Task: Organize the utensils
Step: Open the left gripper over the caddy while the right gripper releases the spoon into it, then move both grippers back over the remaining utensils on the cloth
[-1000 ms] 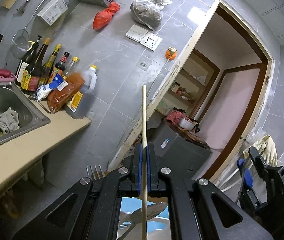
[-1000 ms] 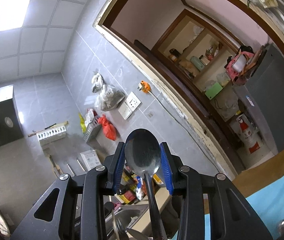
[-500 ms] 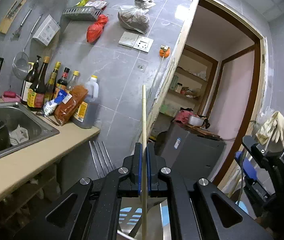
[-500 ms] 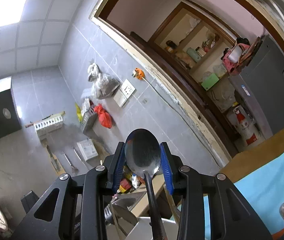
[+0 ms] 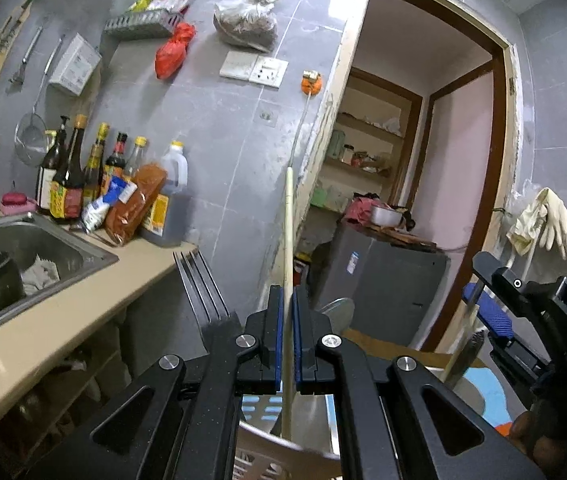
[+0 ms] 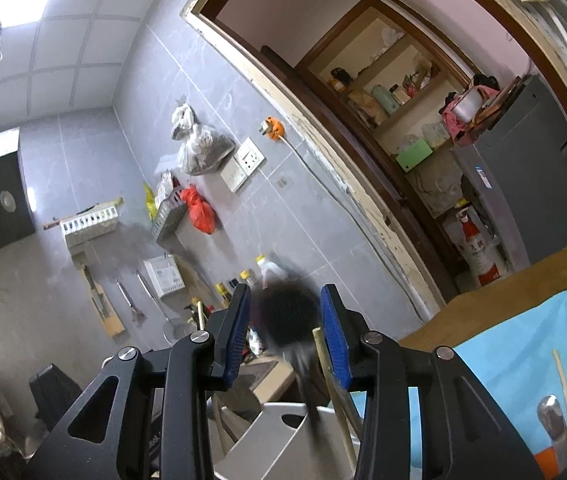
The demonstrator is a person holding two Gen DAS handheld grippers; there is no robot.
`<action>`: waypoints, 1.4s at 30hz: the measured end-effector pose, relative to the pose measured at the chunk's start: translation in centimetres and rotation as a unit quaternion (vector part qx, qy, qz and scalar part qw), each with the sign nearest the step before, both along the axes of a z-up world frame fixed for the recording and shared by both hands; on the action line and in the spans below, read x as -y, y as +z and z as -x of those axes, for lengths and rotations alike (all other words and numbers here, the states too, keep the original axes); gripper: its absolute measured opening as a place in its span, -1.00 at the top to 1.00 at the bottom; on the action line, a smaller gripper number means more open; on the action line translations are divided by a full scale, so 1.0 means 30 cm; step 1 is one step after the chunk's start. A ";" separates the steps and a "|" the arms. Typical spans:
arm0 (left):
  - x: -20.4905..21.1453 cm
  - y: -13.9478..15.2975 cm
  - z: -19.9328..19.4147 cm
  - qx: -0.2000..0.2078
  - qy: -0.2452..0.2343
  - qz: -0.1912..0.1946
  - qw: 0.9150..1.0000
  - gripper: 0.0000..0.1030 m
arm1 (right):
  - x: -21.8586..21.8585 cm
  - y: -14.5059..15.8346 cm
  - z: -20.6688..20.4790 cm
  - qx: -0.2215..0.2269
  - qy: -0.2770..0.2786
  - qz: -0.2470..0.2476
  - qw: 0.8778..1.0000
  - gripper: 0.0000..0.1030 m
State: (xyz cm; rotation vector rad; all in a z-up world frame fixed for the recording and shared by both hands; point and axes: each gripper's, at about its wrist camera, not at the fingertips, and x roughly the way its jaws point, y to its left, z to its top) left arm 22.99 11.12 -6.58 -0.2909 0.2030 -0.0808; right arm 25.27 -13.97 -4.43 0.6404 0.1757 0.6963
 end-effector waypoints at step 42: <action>0.594 0.180 0.155 -0.025 -0.057 -0.077 0.995 -0.85 | 0.605 0.141 0.226 -0.005 -0.134 0.213 0.968 -1.00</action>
